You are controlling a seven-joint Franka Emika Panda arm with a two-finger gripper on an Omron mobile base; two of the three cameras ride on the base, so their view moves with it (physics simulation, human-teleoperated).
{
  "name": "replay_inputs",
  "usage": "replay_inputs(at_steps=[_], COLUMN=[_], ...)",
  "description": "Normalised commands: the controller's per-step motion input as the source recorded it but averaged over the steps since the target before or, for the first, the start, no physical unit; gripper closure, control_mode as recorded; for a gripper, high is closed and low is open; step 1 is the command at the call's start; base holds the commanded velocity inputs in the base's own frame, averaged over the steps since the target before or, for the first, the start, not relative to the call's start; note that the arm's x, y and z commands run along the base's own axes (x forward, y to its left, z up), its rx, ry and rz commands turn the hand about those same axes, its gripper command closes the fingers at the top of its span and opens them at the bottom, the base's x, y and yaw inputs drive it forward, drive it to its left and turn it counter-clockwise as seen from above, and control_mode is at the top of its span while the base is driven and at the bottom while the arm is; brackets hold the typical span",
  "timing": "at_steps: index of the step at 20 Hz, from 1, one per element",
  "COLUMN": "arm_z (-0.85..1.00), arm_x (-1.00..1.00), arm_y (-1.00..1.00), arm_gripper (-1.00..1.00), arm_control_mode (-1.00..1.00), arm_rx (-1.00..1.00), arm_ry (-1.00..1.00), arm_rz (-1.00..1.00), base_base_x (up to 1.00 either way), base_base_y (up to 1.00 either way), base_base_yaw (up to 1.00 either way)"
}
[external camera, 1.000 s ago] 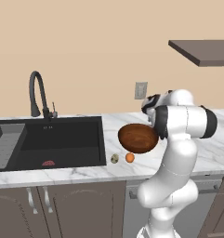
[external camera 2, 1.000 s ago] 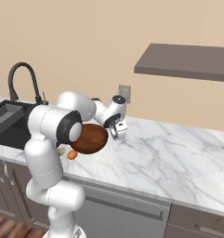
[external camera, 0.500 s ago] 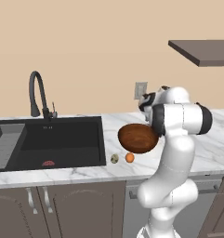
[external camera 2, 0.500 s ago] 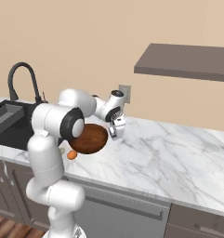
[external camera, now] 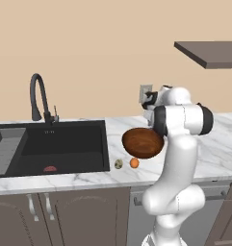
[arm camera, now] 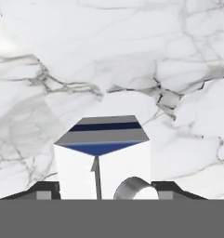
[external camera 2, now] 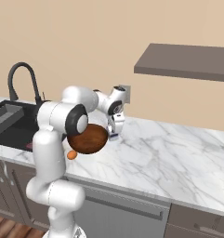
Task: Gather the eggs and milk located in the vicinity of the sink area and place them right next to the bowl.
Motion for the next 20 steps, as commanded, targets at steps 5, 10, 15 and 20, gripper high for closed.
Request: replay_inputs(at_steps=[5, 10, 15, 20], arm_z=[-0.32, -0.39, -0.33, -0.17], arm_x=[0.0, -0.24, -0.52, -0.79], arm_y=[0.19, 0.18, 0.14, 0.17], arm_gripper=[1.0, -1.0, -1.0, -1.0], arm_control_mode=[-1.0, -1.0, -1.0, -1.0], arm_rx=[0.0, 0.0, 0.0, 0.0], arm_ry=[0.06, 0.0, 0.0, 0.0], arm_rz=[0.0, 0.0, 0.0, 0.0], base_base_x=[0.0, 0.0, 0.0, 0.0], base_base_y=[0.0, 0.0, 0.0, 0.0], base_base_yaw=[0.0, 0.0, 0.0, 0.0])
